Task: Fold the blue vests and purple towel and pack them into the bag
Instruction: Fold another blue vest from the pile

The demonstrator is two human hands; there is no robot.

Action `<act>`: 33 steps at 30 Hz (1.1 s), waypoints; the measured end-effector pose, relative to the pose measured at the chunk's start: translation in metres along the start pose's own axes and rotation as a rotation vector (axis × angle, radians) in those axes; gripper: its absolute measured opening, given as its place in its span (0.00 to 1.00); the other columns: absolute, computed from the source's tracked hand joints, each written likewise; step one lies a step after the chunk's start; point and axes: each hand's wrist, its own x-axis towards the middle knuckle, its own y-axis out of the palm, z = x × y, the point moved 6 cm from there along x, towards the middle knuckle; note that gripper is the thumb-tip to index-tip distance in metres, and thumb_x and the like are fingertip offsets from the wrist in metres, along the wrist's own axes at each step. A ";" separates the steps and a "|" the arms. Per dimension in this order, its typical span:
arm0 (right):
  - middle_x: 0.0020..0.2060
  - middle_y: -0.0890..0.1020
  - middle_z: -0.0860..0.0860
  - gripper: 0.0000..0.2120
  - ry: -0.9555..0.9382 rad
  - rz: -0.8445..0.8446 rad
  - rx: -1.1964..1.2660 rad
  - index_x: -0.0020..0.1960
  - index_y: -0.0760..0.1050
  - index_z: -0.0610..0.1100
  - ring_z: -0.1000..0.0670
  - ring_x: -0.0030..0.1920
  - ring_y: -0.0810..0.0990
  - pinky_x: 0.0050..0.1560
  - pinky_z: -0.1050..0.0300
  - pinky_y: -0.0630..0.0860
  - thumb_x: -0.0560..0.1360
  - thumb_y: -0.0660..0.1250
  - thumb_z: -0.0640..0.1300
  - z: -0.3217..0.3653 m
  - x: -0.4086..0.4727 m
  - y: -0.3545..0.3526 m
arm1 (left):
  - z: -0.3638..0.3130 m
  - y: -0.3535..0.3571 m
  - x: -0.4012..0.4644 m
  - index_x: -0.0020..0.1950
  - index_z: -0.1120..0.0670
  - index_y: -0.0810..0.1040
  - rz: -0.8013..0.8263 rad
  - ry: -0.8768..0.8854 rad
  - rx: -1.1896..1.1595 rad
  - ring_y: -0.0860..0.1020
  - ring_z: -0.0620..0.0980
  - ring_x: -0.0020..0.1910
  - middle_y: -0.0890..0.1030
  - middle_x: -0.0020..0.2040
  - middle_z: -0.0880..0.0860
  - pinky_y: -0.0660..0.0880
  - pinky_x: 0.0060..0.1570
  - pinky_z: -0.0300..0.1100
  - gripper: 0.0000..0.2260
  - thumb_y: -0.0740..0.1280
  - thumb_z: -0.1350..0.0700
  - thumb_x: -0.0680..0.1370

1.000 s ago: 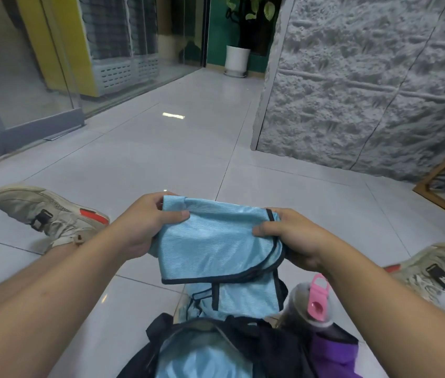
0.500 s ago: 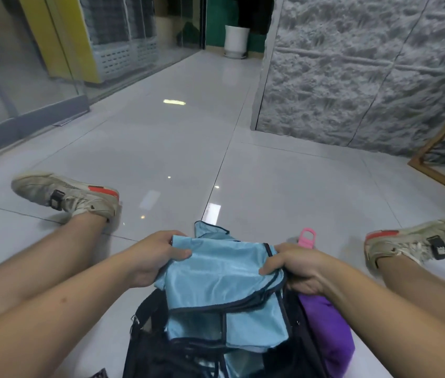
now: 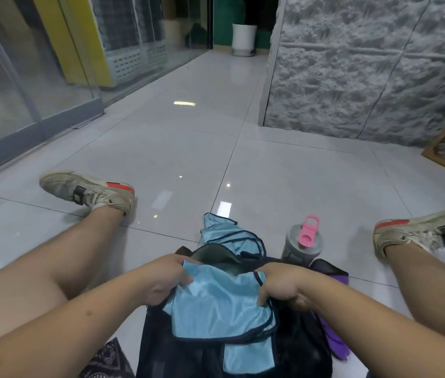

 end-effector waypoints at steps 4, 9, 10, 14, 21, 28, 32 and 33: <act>0.70 0.76 0.45 0.38 -0.039 -0.231 -0.172 0.79 0.69 0.47 0.44 0.61 0.80 0.52 0.55 0.80 0.71 0.69 0.29 0.009 0.001 -0.002 | 0.003 0.009 0.012 0.66 0.47 0.81 -0.054 0.039 0.046 0.84 0.63 0.53 0.86 0.56 0.60 0.79 0.55 0.51 0.25 0.63 0.72 0.78; 0.36 0.81 0.46 0.07 -0.088 -0.514 -0.327 0.43 0.79 0.35 0.49 0.37 0.76 0.36 0.56 0.75 0.65 0.69 0.35 0.008 0.014 -0.016 | -0.001 0.014 0.021 0.70 0.49 0.74 -0.255 0.108 0.219 0.75 0.52 0.36 0.77 0.54 0.58 0.71 0.35 0.41 0.26 0.67 0.70 0.75; 0.36 0.83 0.45 0.07 -0.096 -0.546 -0.374 0.42 0.80 0.35 0.50 0.36 0.78 0.36 0.57 0.77 0.66 0.69 0.36 0.009 0.014 -0.017 | -0.001 0.015 0.023 0.71 0.49 0.73 -0.267 0.107 0.255 0.75 0.52 0.36 0.77 0.56 0.56 0.71 0.33 0.41 0.28 0.68 0.70 0.74; 0.44 0.83 0.47 0.03 -0.126 -0.579 -0.628 0.46 0.76 0.43 0.45 0.46 0.81 0.48 0.50 0.80 0.73 0.67 0.39 0.008 0.015 -0.012 | 0.002 0.015 0.030 0.76 0.48 0.66 -0.323 0.098 0.548 0.78 0.52 0.42 0.77 0.54 0.53 0.72 0.32 0.39 0.33 0.71 0.64 0.75; 0.68 0.74 0.39 0.27 -0.150 -0.468 -1.046 0.77 0.61 0.40 0.38 0.65 0.76 0.65 0.47 0.72 0.82 0.64 0.44 0.008 0.024 0.005 | -0.009 0.033 0.027 0.80 0.43 0.62 -0.283 0.327 1.063 0.72 0.58 0.69 0.69 0.72 0.57 0.73 0.66 0.46 0.35 0.75 0.52 0.76; 0.83 0.55 0.41 0.43 -0.434 -0.220 -1.223 0.84 0.51 0.39 0.42 0.82 0.52 0.83 0.47 0.48 0.82 0.56 0.67 0.024 0.029 0.040 | -0.001 0.077 0.028 0.84 0.53 0.56 -0.023 0.550 1.466 0.50 0.56 0.84 0.55 0.84 0.55 0.46 0.82 0.54 0.37 0.58 0.33 0.81; 0.85 0.42 0.46 0.57 -0.275 -0.092 -1.207 0.84 0.36 0.42 0.47 0.84 0.43 0.83 0.45 0.48 0.73 0.51 0.79 -0.006 0.036 0.038 | 0.029 0.079 0.034 0.83 0.46 0.33 0.054 0.373 1.533 0.37 0.57 0.83 0.39 0.85 0.54 0.38 0.81 0.57 0.46 0.45 0.22 0.74; 0.84 0.39 0.48 0.57 -0.246 -0.076 -1.158 0.84 0.34 0.43 0.48 0.84 0.41 0.83 0.45 0.51 0.75 0.61 0.74 -0.011 0.036 0.037 | 0.033 0.079 0.036 0.82 0.43 0.31 0.056 0.350 1.522 0.34 0.58 0.82 0.35 0.84 0.54 0.36 0.80 0.58 0.45 0.46 0.21 0.75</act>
